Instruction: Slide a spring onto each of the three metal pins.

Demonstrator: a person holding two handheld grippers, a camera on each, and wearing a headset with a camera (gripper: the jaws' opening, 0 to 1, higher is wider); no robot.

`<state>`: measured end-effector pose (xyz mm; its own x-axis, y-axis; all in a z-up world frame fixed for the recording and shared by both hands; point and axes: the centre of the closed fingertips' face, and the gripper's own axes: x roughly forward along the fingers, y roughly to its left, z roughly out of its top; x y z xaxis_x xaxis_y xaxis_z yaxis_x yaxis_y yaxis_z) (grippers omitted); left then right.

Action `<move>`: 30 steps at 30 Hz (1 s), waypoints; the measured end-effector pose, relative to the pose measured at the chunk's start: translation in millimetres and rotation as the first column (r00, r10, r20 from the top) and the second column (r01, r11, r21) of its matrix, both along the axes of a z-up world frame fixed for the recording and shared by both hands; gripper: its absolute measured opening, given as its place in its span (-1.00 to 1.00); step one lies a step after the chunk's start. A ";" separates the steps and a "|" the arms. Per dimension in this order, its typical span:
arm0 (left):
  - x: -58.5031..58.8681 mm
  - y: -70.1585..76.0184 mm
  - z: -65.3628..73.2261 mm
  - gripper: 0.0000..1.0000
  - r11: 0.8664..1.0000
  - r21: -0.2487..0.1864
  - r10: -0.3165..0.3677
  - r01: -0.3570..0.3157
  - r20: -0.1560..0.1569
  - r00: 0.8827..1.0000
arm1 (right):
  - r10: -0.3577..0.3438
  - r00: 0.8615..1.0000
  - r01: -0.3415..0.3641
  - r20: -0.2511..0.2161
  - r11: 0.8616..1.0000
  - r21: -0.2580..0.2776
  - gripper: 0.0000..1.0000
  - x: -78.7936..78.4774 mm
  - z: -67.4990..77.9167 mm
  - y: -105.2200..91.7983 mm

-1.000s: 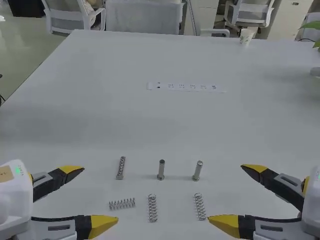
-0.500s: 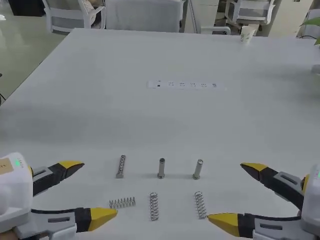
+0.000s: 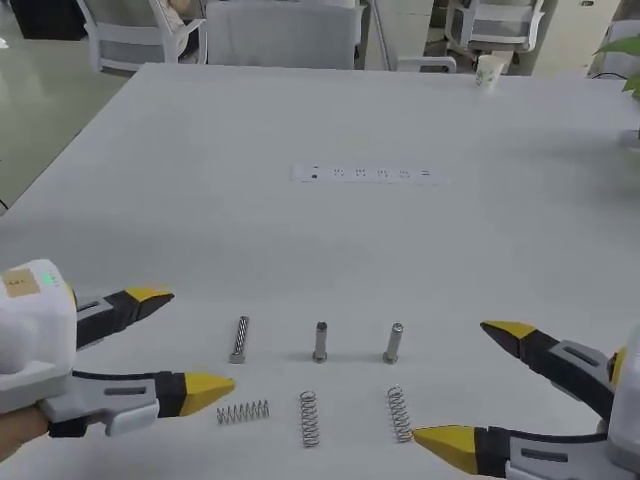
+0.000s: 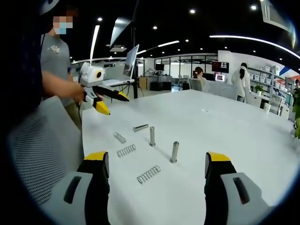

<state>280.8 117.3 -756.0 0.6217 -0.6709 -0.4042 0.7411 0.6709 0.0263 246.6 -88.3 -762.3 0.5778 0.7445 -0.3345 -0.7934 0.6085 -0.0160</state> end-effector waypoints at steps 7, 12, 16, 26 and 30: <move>22.1 -7.6 -5.9 0.26 0.999 0.044 -0.001 0.002 -0.027 1.000 | -0.004 1.000 0.004 0.005 1.000 -0.002 0.68 -4.1 2.6 1.2; 32.4 -12.7 -16.1 0.19 0.997 0.077 0.003 0.002 -0.059 0.998 | -0.009 1.000 0.009 0.012 1.000 0.001 0.68 -4.6 6.3 0.9; 41.5 -12.6 -21.3 0.08 0.995 0.097 0.029 -0.021 -0.083 0.996 | -0.012 1.000 0.012 0.021 1.000 0.006 0.68 -5.0 10.1 0.5; 59.6 -4.8 -43.3 -0.22 0.982 0.157 0.135 -0.107 -0.179 0.975 | -0.012 1.000 0.012 0.025 1.000 0.005 0.67 -5.6 11.3 1.3; 63.4 -6.0 -52.5 -0.31 0.973 0.196 0.161 -0.119 -0.215 0.963 | -0.012 1.000 0.011 0.023 1.000 0.005 0.67 -6.0 10.8 1.4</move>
<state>344.1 111.3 -808.4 0.5814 -0.4865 -0.6522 0.6401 0.7683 -0.0026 240.6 -86.9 -751.6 0.5937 0.7393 -0.3176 -0.7858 0.6177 -0.0311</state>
